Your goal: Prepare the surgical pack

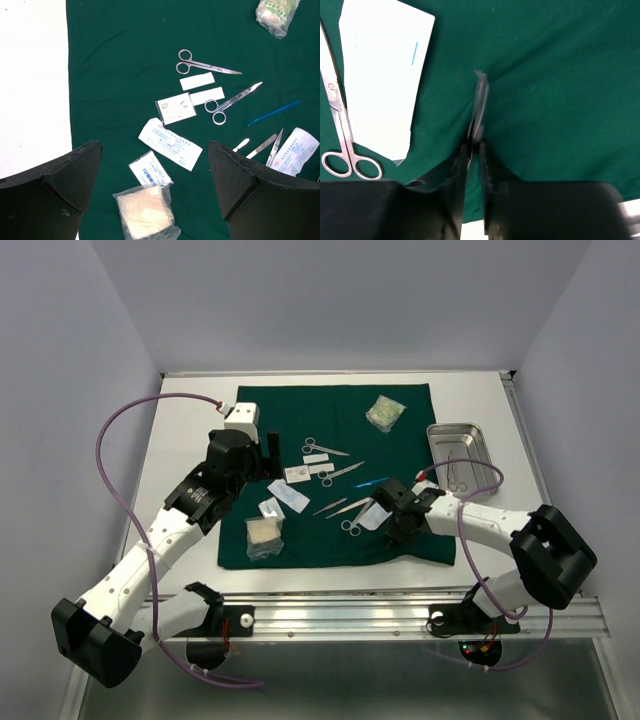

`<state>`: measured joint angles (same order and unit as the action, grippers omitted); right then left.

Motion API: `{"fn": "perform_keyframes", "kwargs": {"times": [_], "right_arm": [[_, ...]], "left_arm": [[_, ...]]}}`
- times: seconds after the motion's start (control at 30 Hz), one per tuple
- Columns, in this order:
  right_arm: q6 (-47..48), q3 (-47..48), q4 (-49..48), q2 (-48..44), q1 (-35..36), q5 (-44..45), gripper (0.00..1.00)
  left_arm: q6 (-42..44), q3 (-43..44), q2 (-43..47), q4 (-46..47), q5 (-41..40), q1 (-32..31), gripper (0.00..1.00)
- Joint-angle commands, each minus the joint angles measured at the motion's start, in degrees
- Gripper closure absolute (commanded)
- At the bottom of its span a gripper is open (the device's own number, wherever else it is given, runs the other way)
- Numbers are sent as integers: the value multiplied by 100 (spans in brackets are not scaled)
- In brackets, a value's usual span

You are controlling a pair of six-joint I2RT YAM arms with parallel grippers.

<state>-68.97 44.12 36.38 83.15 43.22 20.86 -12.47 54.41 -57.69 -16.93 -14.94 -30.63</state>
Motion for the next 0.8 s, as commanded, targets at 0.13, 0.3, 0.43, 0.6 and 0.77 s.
{"fn": "perform_keyframes", "kwargs": {"times": [0.13, 0.3, 0.43, 0.6, 0.77], "right_arm": [[120, 167, 360, -448, 28, 691, 91], [436, 229, 598, -581, 28, 911, 89], [577, 168, 537, -520, 28, 893, 88], [788, 211, 414, -511, 28, 911, 83], [1000, 238, 212, -204, 28, 823, 69]], "left_arm": [[34, -27, 126, 234, 26, 31, 1], [43, -10, 118, 243, 35, 31, 1], [17, -18, 109, 251, 53, 40, 1], [8, 8, 118, 234, 70, 31, 1], [8, 17, 118, 234, 70, 31, 1]]}}
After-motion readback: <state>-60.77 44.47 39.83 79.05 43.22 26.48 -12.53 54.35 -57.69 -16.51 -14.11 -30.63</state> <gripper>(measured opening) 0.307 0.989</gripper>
